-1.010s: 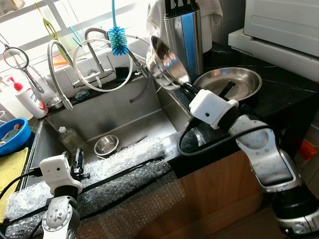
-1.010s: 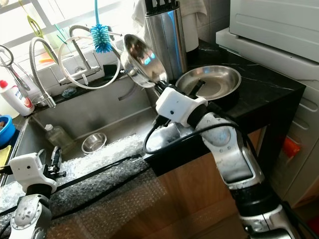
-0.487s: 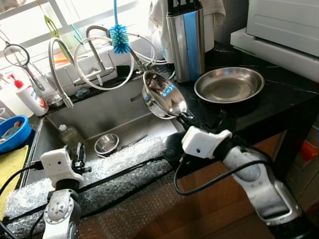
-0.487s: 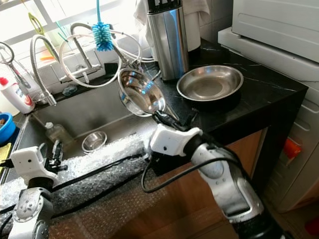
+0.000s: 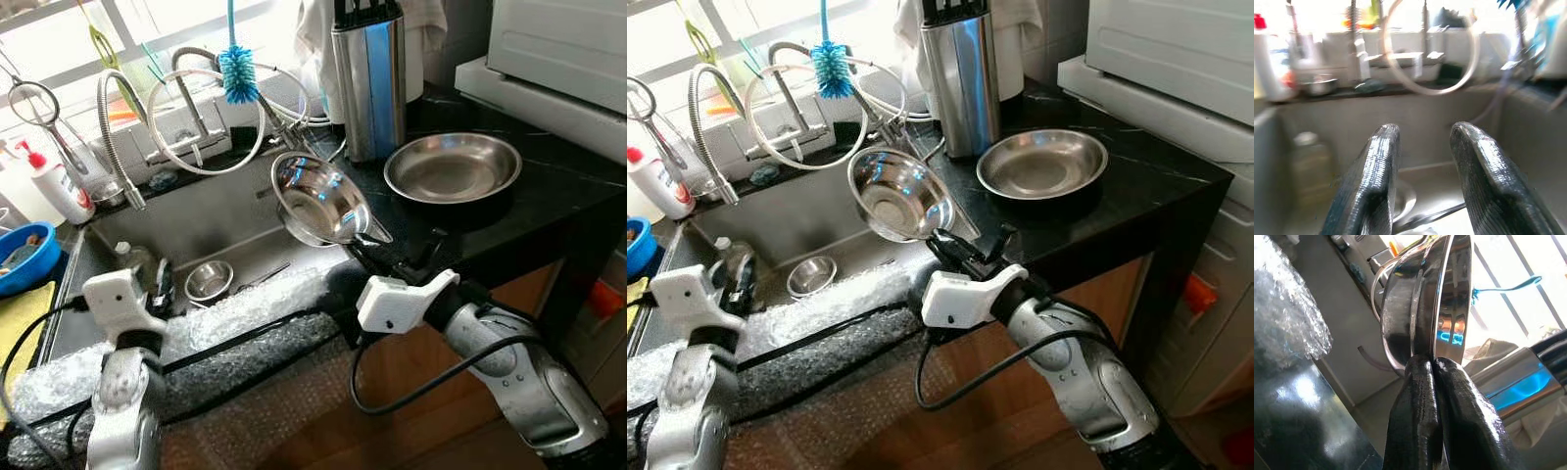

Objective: Kitchen organization

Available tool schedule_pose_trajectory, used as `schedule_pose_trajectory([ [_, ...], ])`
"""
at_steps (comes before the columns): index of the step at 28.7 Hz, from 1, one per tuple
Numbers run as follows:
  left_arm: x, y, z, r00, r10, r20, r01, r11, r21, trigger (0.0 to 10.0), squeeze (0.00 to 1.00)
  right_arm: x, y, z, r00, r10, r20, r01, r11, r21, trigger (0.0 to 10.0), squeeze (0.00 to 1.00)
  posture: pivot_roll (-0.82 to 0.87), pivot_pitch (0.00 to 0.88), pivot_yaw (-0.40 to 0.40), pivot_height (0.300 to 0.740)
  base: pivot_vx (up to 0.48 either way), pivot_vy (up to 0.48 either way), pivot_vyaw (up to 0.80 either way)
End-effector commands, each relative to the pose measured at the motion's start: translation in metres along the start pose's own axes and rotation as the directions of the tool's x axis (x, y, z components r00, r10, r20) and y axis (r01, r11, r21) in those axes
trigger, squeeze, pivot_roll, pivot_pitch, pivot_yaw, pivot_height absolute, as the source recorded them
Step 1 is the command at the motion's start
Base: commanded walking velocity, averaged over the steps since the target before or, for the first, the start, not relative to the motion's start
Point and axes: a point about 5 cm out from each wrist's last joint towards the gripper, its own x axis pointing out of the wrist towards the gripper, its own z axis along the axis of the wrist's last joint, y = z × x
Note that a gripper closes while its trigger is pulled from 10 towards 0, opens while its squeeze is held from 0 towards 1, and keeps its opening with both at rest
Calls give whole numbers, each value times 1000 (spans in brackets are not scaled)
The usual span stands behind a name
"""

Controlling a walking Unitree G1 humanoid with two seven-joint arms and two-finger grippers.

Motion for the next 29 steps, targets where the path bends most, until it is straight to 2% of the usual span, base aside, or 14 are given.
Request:
schedule_pose_trajectory([
  [1, 5, -2, 11, 999, -29, 19, 30, 999, -30, 10000, 0, 5, -2, 7, 999, 4, 45, -3, 1000, -23, 10000, 0, -144, 0, 218, 740, 0, 0, 0],
  [4, 10, -10, 17, 996, -86, 21, 87, 993, -76, 10000, 0, 6, -5, 3, 999, 4, 40, -2, 999, -46, 10000, 0, -143, 0, 218, 740, 0, 0, 0],
  [5, 12, -14, 20, 992, -128, 14, 129, 983, -133, 10000, 992, 6, -6, 0, 999, 11, 36, -9, 998, -69, 10000, 0, -141, 0, 217, 740, 0, 0, 0],
  [6, 12, -14, 20, 992, -128, 14, 129, 983, -133, 10000, 992, 6, -6, 0, 999, 11, 36, -9, 998, -69, 10000, 0, -141, 0, 217, 740, 0, 0, 0],
  [7, 14, -19, 25, 984, -180, 7, 178, 966, -188, 10000, 1000, 6, -7, -3, 999, 14, 31, -11, 997, -81, 10000, 0, -138, 0, 215, 740, 0, 0, 0],
  [13, 17, -21, 36, 977, -213, 19, 208, 925, -318, 10000, 1000, 9, -10, -9, 999, 37, 35, -33, 991, -129, 10000, 0, -131, 0, 213, 740, 0, 0, 0],
  [14, 17, -21, 36, 977, -211, 17, 204, 919, -338, 10000, 0, 10, -10, -9, 999, 41, 35, -37, 991, -128, 10000, 0, -130, 0, 212, 740, 0, 0, 0],
  [17, 17, -21, 37, 977, -211, 18, 202, 899, -389, 10000, 0, 11, -9, -11, 998, 57, 36, -51, 988, -146, 10000, 0, -130, 0, 212, 740, 0, 0, 0],
  [18, 16, -24, 37, 971, -239, 13, 220, 871, -439, 10000, 0, 12, -8, -12, 996, 79, 41, -71, 982, -176, 10000, 0, -131, 0, 212, 740, 0, 0, 0],
  [22, 11, -36, 40, 941, -338, -1, 293, 818, -495, 10000, 0, 14, -8, -15, 992, 113, 49, -101, 973, -210, 10000, 0, -126, 0, 209, 740, 0, 0, 0],
  [29, 6, -46, 38, 912, -407, -38, 337, 801, -495, 10000, 0, 19, -6, -15, 986, 151, 73, -129, 961, -244, 10000, 0, -127, 0, 211, 740, 0, 0, 0],
])
